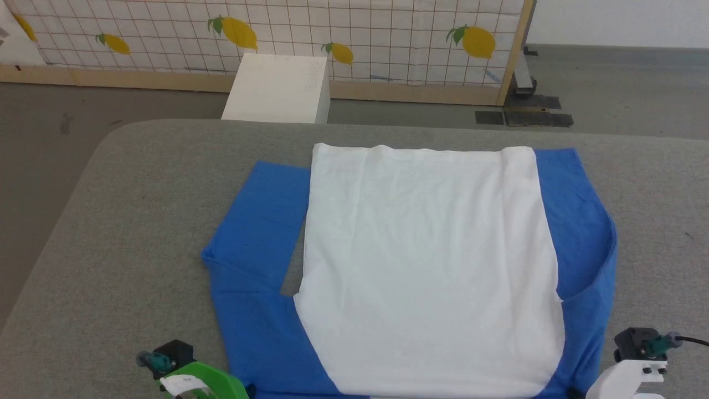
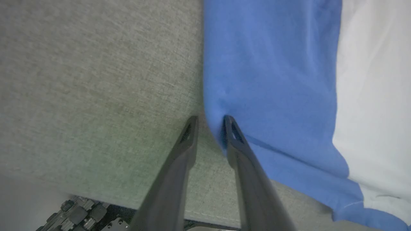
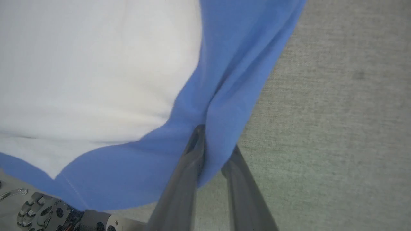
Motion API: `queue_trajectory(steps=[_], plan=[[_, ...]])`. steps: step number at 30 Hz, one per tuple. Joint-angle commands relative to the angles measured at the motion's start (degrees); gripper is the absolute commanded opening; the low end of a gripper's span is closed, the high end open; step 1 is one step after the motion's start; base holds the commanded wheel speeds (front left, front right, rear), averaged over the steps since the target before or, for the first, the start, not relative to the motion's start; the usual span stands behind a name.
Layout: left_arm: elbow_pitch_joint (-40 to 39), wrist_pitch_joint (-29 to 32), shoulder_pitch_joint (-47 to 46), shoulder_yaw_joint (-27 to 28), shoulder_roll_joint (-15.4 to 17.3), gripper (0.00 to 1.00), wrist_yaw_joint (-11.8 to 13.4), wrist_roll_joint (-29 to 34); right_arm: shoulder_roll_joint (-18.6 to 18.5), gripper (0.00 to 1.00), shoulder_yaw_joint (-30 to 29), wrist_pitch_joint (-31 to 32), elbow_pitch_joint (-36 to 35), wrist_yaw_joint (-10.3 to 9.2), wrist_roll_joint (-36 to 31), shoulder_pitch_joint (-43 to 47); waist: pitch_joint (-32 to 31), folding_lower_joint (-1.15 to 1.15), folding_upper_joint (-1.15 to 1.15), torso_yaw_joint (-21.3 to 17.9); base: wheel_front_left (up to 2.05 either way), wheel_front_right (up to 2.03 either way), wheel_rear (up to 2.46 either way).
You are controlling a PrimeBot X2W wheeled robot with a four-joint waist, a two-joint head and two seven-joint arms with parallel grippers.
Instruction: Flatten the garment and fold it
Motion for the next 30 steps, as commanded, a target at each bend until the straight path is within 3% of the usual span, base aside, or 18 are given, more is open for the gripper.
queue_trajectory(steps=[1,8,12,16,22,25,30], plan=[[0.87,1.21,1.87,0.58,1.73,1.00,1.43,-0.43,-0.68,1.00,-1.11,-0.04,-0.31,-0.56,-0.17,0.55,-0.15,0.01,0.00,0.01,0.00,0.00,0.00],[-6.88,2.97,2.06,3.27,4.63,1.00,3.15,-1.26,-0.20,1.00,-6.87,0.29,-7.73,-0.56,3.73,0.70,-1.20,0.01,0.00,-0.19,0.00,0.00,0.00],[-13.61,-2.69,0.29,7.00,4.93,1.00,2.85,-0.62,0.13,1.00,-11.57,-0.65,-12.95,-0.56,5.34,-2.34,-0.72,0.01,0.00,-0.54,0.00,0.00,0.00],[-17.61,-14.37,-3.41,9.21,4.29,1.00,-1.95,2.13,-1.51,1.00,-13.43,-2.30,-13.90,-0.56,4.88,-9.33,1.47,0.01,0.00,-1.07,0.00,0.00,0.00],[-16.55,-32.38,-9.11,7.69,3.46,1.00,-10.48,8.88,-6.08,1.00,-11.97,-5.44,-6.50,-0.56,3.48,-23.87,7.53,0.01,0.00,-1.01,0.00,0.00,0.00],[-15.16,-37.81,-11.18,6.37,2.96,1.00,-12.40,12.27,-8.50,1.00,-10.06,-5.43,-1.92,-0.56,2.18,-30.41,10.90,0.01,0.00,-0.60,0.00,0.00,0.00],[-14.58,-40.34,-14.71,6.13,0.90,1.00,-13.25,17.86,-12.71,1.00,-5.93,-4.08,5.91,-0.56,0.08,-41.41,17.50,0.01,0.00,0.65,0.00,0.00,0.00]])
